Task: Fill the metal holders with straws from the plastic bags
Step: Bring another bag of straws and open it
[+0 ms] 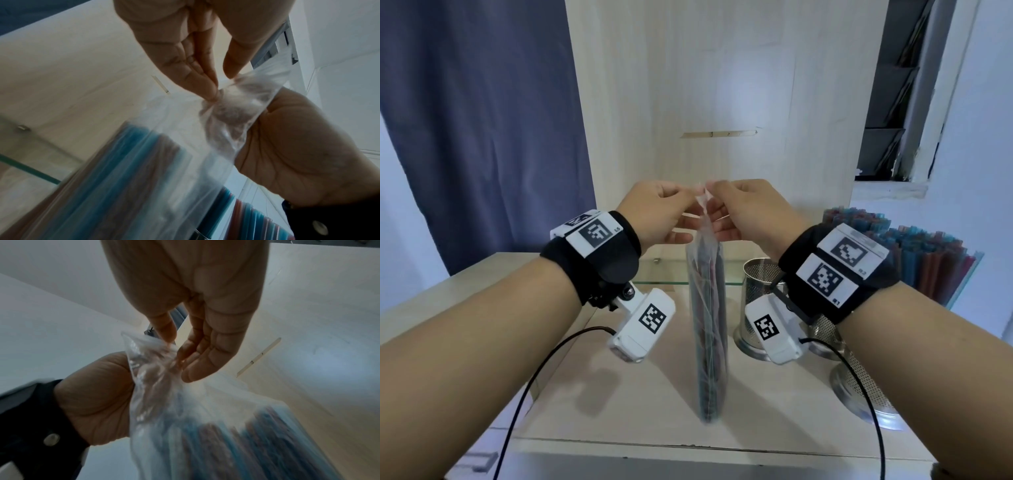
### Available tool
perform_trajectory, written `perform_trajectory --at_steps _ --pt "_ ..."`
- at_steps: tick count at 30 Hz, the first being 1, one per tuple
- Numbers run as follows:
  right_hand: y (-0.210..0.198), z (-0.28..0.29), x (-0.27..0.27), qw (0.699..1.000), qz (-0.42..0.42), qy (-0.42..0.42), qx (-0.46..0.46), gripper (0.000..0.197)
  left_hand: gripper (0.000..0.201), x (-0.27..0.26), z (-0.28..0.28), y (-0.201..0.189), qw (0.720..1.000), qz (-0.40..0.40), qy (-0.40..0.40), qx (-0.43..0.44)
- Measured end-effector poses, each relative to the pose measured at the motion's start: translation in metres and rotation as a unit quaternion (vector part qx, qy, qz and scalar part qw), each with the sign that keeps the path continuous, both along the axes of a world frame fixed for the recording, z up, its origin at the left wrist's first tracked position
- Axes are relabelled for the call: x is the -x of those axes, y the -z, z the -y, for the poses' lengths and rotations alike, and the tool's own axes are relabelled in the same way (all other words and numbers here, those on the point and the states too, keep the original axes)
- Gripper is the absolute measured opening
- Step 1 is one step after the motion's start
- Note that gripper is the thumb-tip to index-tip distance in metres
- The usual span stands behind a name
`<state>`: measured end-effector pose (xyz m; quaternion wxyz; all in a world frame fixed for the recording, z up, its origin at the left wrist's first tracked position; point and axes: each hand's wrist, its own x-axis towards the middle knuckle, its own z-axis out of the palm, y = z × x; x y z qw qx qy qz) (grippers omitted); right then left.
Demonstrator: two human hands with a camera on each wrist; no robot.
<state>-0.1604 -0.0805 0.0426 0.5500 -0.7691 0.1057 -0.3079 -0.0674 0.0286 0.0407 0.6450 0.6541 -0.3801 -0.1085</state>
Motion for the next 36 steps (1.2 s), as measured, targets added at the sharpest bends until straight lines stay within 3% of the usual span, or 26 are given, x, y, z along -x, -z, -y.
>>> perform_trajectory --at_steps 4,10,22,29,34,36 --pt "-0.009 -0.003 0.003 0.999 -0.034 -0.014 -0.002 0.025 0.027 0.001 -0.001 -0.003 0.999 -0.030 -0.007 -0.007" --pt "-0.015 -0.006 0.004 0.999 -0.050 -0.017 -0.009 0.022 0.014 0.003 -0.004 -0.007 0.998 -0.060 0.007 -0.011" --pt "-0.025 -0.005 0.013 0.994 -0.105 0.013 0.031 0.022 0.012 0.009 -0.007 -0.005 0.999 -0.022 0.032 -0.017" --pt "-0.028 -0.001 0.017 0.993 -0.120 -0.020 -0.008 0.014 0.019 0.009 -0.009 -0.006 0.999 0.000 0.038 -0.019" --pt "-0.022 0.003 0.017 0.986 -0.109 -0.094 -0.084 0.017 0.011 0.011 -0.012 -0.008 0.998 -0.042 0.051 0.000" --pt "-0.017 0.005 0.016 0.984 -0.092 -0.112 -0.106 0.020 0.016 0.013 -0.011 -0.009 0.996 -0.073 0.055 0.010"
